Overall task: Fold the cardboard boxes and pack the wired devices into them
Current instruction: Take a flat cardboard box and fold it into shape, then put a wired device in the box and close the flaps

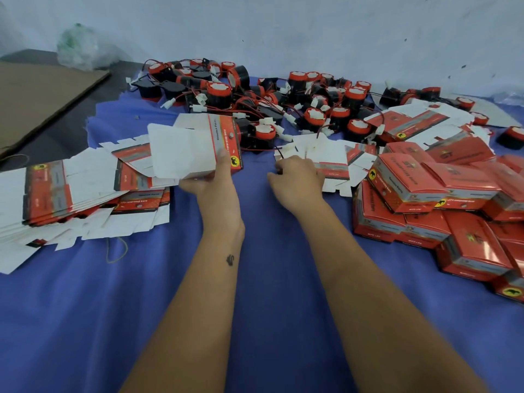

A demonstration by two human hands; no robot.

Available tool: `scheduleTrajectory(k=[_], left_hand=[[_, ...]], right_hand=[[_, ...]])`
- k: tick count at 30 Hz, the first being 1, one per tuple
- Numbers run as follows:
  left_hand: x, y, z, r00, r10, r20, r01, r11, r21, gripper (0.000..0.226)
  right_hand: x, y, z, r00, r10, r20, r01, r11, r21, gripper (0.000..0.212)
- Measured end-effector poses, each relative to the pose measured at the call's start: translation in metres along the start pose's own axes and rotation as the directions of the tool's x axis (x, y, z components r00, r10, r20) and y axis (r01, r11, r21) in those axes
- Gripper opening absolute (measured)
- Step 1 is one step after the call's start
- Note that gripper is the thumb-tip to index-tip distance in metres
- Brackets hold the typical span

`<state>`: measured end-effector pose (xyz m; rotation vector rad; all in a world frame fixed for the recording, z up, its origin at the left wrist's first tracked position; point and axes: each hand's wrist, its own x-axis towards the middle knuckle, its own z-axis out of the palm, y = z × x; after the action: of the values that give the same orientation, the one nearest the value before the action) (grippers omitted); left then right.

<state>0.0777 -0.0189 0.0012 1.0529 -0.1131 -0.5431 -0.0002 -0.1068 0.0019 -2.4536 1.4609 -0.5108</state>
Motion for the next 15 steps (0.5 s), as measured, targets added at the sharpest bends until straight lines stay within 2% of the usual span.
scheduleTrajectory(k=[2,5,7,9,11,12,14,15], left_hand=[[0.002,-0.001,-0.001,1.0,0.003,-0.015,-0.003,1.0,-0.026,0.049],[0.001,-0.001,-0.002,1.0,-0.029,-0.007,0.028,0.994,-0.11,0.051],[0.0,0.002,-0.003,0.999,-0.051,-0.001,0.051,0.984,-0.173,0.051],[0.0,0.003,-0.003,0.998,-0.061,0.009,0.062,0.972,-0.229,0.048],[-0.002,0.002,-0.004,0.998,-0.045,0.035,0.052,0.975,-0.216,0.049],[-0.004,0.002,-0.004,0.998,-0.034,0.049,0.042,0.983,-0.179,0.05],[-0.006,-0.001,-0.005,0.996,-0.012,0.093,0.02,0.995,-0.093,0.054],[-0.007,-0.002,-0.005,0.993,-0.004,0.119,0.011,0.999,-0.052,0.056]], right_hand=[[-0.005,-0.004,-0.003,1.0,-0.017,-0.011,0.019,0.977,0.213,0.023],[-0.02,-0.014,-0.028,0.995,0.054,0.08,-0.091,0.808,0.582,0.019],[-0.031,-0.017,-0.05,0.979,0.068,0.19,-0.192,0.604,0.774,0.024],[-0.045,-0.013,-0.069,0.969,-0.107,0.225,-0.188,0.276,0.943,0.026],[-0.057,-0.007,-0.082,0.953,-0.253,0.169,-0.196,-0.083,0.977,0.022],[-0.061,-0.004,-0.085,0.954,-0.258,0.154,-0.208,-0.197,0.958,0.021],[-0.06,0.002,-0.086,0.972,-0.172,0.16,-0.205,-0.286,0.936,0.02],[-0.057,0.003,-0.086,0.981,-0.092,0.168,-0.186,-0.257,0.948,0.021]])
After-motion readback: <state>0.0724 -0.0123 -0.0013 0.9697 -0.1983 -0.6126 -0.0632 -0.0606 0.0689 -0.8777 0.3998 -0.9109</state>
